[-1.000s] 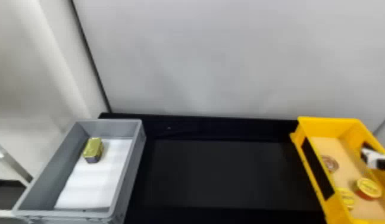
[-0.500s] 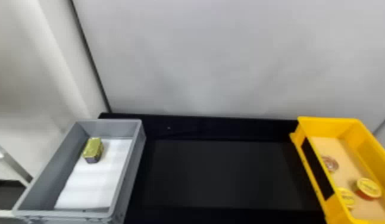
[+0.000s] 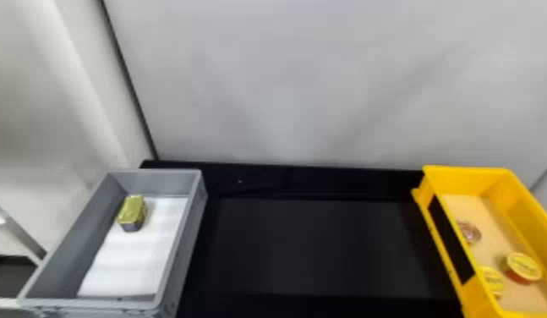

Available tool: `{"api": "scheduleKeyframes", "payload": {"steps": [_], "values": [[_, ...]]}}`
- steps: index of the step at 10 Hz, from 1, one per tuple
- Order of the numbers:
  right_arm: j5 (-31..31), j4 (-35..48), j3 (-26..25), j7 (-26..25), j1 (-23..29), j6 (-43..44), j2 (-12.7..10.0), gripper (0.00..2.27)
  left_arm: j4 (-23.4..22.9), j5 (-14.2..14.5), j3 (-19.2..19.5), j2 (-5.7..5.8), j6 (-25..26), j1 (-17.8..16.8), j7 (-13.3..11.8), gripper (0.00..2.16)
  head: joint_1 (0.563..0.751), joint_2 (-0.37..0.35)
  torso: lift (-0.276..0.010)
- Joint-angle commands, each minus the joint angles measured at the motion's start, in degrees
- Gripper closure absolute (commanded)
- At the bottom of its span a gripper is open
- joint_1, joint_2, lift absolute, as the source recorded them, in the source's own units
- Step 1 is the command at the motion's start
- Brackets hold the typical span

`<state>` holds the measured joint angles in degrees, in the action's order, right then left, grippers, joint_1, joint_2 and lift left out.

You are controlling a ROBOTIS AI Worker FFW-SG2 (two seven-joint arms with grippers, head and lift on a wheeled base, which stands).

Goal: Pick up the round yellow can and place it in the yellow rectangular box

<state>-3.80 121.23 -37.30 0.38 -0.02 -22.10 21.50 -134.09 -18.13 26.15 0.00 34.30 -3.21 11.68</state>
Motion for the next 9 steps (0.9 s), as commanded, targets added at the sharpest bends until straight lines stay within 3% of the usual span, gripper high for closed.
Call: {"api": "scheduleKeyframes", "payload": {"steps": [1,3,7,9], "values": [[6.7,-0.64,-1.55,0.59,-2.53,2.76,3.11,0.13,-0.03,0.03,0.14,-0.15,0.0,0.05,0.02,0.03,0.694,0.014,-0.061],[10.92,-0.64,-1.37,0.24,-4.2,2.5,6.53,0.13,-0.12,0.03,0.14,-0.15,-0.09,0.05,0.11,0.03,0.694,0.014,-0.061],[12.85,3.4,-2.78,0.68,-5.35,-7.0,7.15,0.11,-0.47,0.12,0.67,-0.15,-0.09,0.57,0.46,0.03,0.694,0.014,-0.061],[12.77,7.53,-2.69,-3.1,-5.35,-12.98,7.06,0.1,-0.47,0.12,0.75,-0.15,-0.09,0.57,0.55,0.03,0.694,0.014,-0.061]]}}
